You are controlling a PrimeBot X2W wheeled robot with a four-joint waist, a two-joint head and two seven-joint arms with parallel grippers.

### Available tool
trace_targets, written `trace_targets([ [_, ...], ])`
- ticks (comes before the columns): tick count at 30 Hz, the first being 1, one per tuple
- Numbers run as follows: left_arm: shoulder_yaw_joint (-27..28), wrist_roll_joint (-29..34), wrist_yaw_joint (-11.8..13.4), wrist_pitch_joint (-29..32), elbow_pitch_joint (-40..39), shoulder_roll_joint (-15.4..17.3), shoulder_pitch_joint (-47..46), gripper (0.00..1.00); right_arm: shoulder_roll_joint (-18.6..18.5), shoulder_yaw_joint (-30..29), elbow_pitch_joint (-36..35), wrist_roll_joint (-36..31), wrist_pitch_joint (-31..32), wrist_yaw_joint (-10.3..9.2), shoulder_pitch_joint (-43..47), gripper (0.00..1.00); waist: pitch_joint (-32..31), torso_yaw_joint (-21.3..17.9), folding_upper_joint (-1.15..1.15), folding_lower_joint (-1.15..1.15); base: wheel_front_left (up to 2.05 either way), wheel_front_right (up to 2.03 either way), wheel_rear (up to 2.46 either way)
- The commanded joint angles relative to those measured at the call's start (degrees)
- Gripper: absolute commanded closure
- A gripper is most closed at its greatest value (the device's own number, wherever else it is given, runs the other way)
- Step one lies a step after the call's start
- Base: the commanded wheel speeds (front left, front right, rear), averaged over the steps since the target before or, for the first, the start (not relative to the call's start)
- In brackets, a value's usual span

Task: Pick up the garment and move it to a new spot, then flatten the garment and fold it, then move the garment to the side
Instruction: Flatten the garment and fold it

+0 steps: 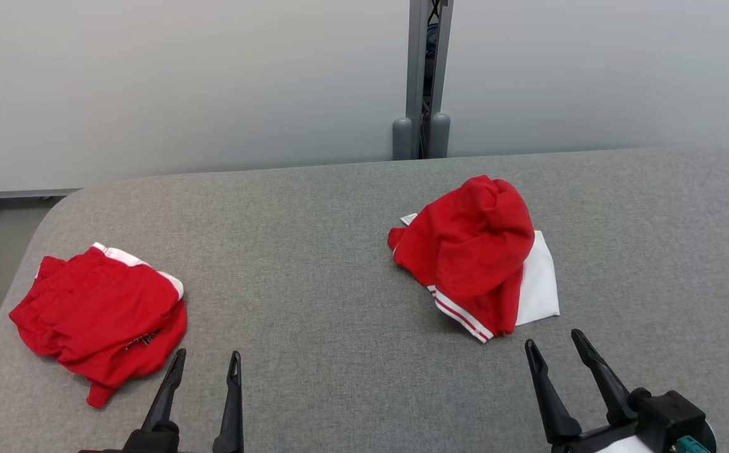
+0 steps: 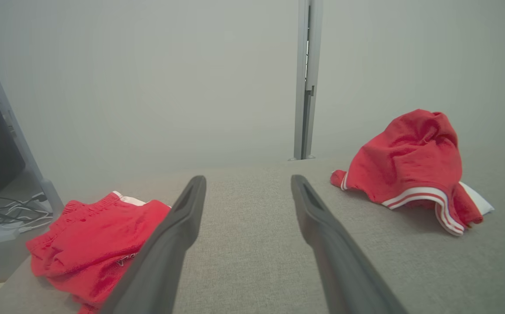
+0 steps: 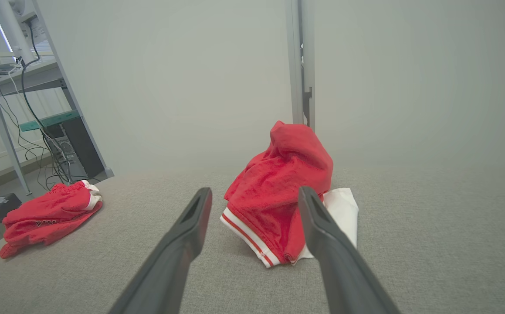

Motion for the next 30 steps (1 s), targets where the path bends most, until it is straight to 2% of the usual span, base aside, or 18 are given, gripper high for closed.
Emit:
trace_targets([
  [1, 0.33, 0.72, 0.25, -0.25, 0.46, 0.14, 0.15, 0.0, -0.33, 0.0, 0.22, -0.22, -0.31, 0.09, -0.35, 0.0, 0.03, -0.13, 0.0, 0.0, 0.0, 0.0, 0.0],
  [8, -0.77, 0.97, -0.37, -0.25, 4.28, 0.08, -1.54, 0.0, -0.33, 0.02, 0.24, -0.41, -0.31, 0.09, -0.76, 0.0, 1.1, -1.99, 0.0, 0.0, 0.0, 0.0, 0.0],
  [15, -6.45, 4.68, -3.63, -0.26, 10.98, 0.13, -6.95, 0.0, -0.32, -0.16, 0.21, -0.87, -0.31, 0.09, -1.44, 0.0, 3.03, -4.41, 0.0, 0.0, 0.0, 0.0, 0.0],
  [22, -12.21, 8.32, -5.59, -0.26, 17.3, 0.51, -14.33, 0.0, -0.34, -0.03, -0.17, -0.65, -0.31, 0.09, -3.53, 0.0, 6.08, -8.15, 0.0, 0.0, 0.0, 0.0, 0.0],
  [30, -17.35, 11.88, -5.21, -0.26, 23.54, 1.14, -22.58, 0.0, -0.33, -0.04, -0.78, 0.1, -0.31, 0.09, -5.59, 0.0, 10.1, -12.27, 0.0, 0.0, 0.0, 0.0, 0.0],
])
